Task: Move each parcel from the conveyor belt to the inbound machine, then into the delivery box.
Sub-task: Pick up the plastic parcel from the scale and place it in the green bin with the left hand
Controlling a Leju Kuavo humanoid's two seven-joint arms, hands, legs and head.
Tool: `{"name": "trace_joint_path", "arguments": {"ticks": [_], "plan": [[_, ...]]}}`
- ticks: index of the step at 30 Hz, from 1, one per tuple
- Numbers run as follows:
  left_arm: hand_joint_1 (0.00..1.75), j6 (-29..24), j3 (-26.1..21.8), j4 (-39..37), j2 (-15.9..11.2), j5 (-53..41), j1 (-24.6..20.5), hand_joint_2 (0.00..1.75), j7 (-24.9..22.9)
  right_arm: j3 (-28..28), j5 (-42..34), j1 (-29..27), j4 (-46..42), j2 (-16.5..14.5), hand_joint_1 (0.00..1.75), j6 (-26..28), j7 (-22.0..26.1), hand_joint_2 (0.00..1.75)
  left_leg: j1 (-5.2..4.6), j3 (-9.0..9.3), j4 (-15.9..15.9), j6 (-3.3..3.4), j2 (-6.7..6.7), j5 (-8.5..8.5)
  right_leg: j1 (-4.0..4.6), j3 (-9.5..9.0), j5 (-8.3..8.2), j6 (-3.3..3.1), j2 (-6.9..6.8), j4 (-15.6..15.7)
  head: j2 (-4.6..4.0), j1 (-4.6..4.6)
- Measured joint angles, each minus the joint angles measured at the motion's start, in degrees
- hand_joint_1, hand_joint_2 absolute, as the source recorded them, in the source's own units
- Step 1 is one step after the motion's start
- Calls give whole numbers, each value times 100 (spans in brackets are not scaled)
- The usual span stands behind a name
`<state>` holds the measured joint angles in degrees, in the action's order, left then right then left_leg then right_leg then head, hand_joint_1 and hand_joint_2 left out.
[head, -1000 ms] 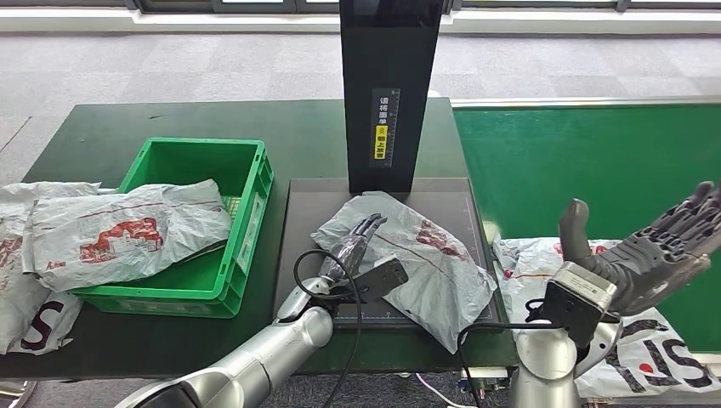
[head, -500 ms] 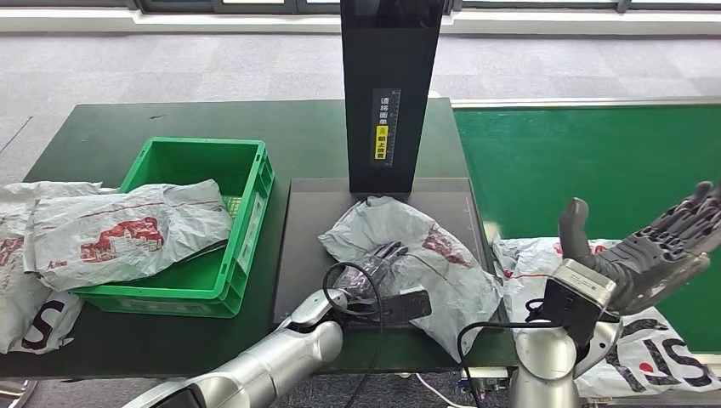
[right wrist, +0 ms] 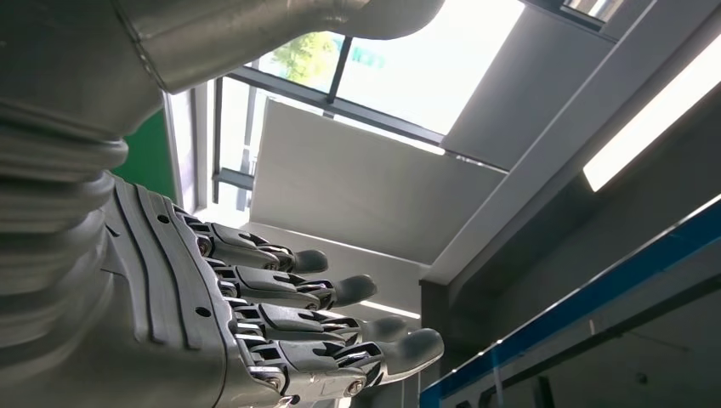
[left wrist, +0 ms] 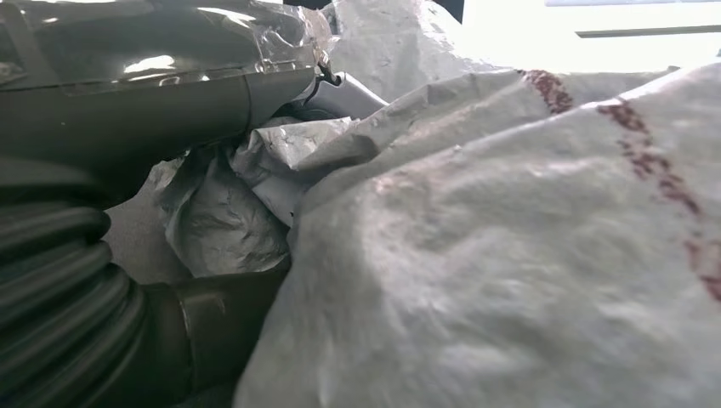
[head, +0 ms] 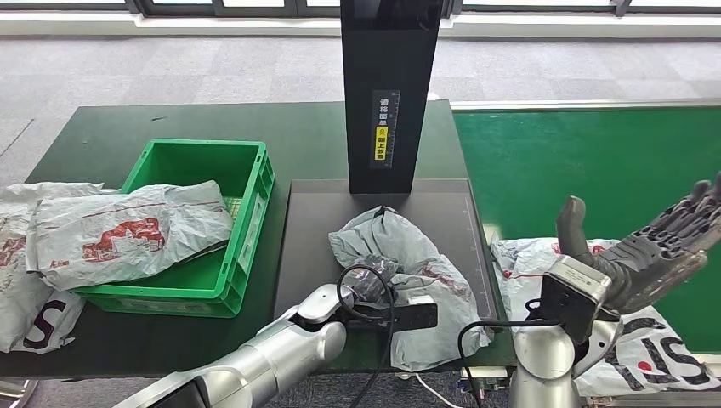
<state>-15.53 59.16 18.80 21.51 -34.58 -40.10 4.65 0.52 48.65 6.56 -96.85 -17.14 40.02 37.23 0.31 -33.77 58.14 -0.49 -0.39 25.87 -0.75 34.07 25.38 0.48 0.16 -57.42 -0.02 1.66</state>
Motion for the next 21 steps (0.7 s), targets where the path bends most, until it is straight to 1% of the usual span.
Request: {"name": "trace_joint_path", "arguments": {"ticks": [5, 7, 10, 15, 17, 21], "plan": [[175, -30, 84, -6, 0, -24, -17, 175, -40, 1, 23, 0, 0, 0, 0, 0, -32, 175, 0, 4, 0, 0, 0, 0, 0, -4, 1, 1, 0, 0, 0, 0], [175, -128, 86, -14, 0, -16, -16, 175, -32, 0, 16, 0, 0, 0, 0, 0, -25, 175, 0, 4, 0, 0, 0, 0, 0, -5, 1, 1, 0, 0, 0, 0], [175, -583, 86, -40, 0, 58, 1, 175, 74, -1, 5, -1, 0, 0, 0, 0, -6, 175, 0, 4, 0, 0, 1, 0, 0, -2, 1, 1, 2, 0, 0, -1], [175, -1807, -38, -132, -13, 246, -5, 175, 483, -3, 4, -3, -2, 2, 0, 1, -2, 175, 0, -3, 0, -2, 1, -3, 0, 8, -2, -1, 2, -1, 0, 0], [175, -2012, -100, -149, -18, 264, -29, 175, 571, -4, 3, -4, -2, 2, 0, 2, 1, 175, 0, -4, 0, -2, 0, -3, 0, 9, -2, -1, 2, -1, 0, 0], [175, -2065, -164, -167, -22, 264, -37, 175, 604, -4, 3, -4, -2, 2, 0, 2, 2, 175, 0, -12, 0, -2, 1, -3, -1, 18, -1, -1, 5, -2, 0, 0]]}}
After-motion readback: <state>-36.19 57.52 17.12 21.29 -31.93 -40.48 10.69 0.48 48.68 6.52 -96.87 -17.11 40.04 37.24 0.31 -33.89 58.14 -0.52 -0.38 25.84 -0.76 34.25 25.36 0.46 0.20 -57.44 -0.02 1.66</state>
